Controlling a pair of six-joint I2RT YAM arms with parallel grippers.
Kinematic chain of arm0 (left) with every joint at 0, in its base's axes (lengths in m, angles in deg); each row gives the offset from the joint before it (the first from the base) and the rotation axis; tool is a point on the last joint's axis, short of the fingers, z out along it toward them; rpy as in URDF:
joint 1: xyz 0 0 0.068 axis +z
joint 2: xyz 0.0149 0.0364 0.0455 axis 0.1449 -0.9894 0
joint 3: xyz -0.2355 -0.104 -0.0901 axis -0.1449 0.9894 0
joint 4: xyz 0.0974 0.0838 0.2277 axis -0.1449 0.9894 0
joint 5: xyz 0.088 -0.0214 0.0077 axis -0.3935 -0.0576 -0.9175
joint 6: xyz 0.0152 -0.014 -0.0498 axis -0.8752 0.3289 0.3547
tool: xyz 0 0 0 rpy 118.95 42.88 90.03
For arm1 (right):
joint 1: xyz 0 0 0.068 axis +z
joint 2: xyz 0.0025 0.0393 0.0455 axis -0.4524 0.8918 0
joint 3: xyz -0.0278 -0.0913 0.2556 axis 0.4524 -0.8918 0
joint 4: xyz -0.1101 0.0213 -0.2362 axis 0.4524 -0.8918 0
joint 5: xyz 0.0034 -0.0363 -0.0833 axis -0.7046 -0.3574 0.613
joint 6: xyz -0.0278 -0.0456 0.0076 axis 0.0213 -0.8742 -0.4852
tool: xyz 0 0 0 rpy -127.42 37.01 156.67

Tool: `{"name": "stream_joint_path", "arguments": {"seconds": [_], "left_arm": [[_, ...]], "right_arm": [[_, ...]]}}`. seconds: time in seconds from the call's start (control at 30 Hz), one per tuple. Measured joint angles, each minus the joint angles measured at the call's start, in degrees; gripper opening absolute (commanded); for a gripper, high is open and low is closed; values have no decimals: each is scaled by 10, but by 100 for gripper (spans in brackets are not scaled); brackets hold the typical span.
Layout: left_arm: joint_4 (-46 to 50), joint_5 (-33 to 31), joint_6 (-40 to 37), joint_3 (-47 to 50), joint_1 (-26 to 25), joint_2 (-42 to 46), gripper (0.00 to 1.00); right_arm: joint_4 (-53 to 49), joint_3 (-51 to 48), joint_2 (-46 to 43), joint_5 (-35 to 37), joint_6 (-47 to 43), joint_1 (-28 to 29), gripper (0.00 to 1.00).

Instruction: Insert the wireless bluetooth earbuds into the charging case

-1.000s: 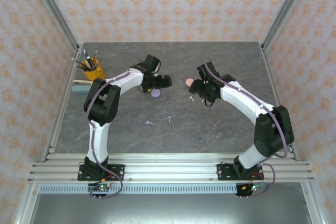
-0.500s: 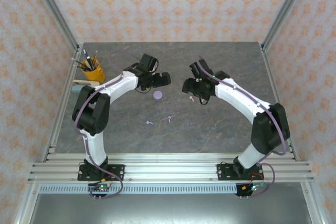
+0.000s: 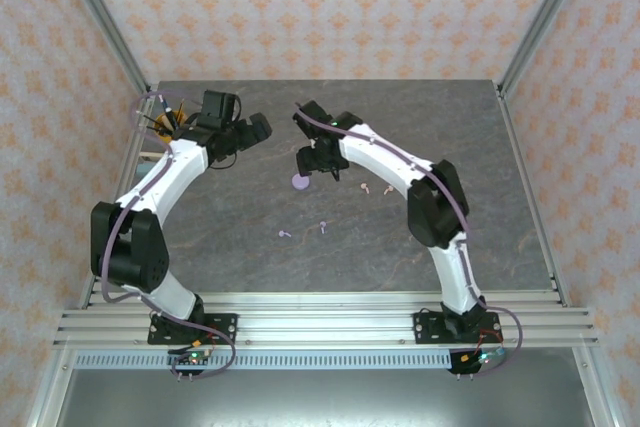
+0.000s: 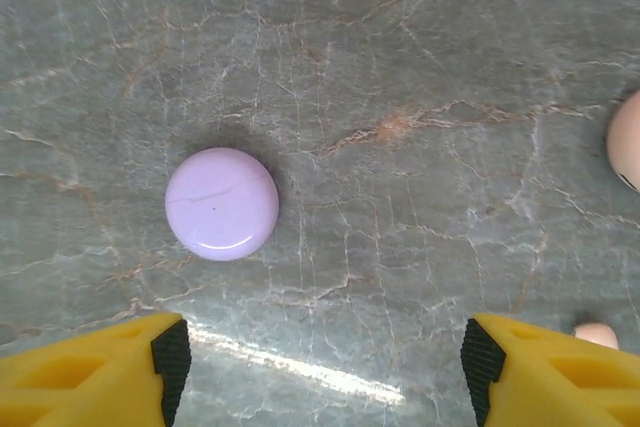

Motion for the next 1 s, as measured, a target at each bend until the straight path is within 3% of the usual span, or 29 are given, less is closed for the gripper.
{"name": "stream_joint_path", "arguments": {"seconds": [0.33, 1.0], "left_arm": [[6, -12, 4, 57, 33, 62, 100], [3, 3, 4, 82, 49, 78, 100]], "right_arm": [[-56, 127, 127, -5, -50, 24, 74], [-92, 233, 226, -31, -64, 24, 73]]}}
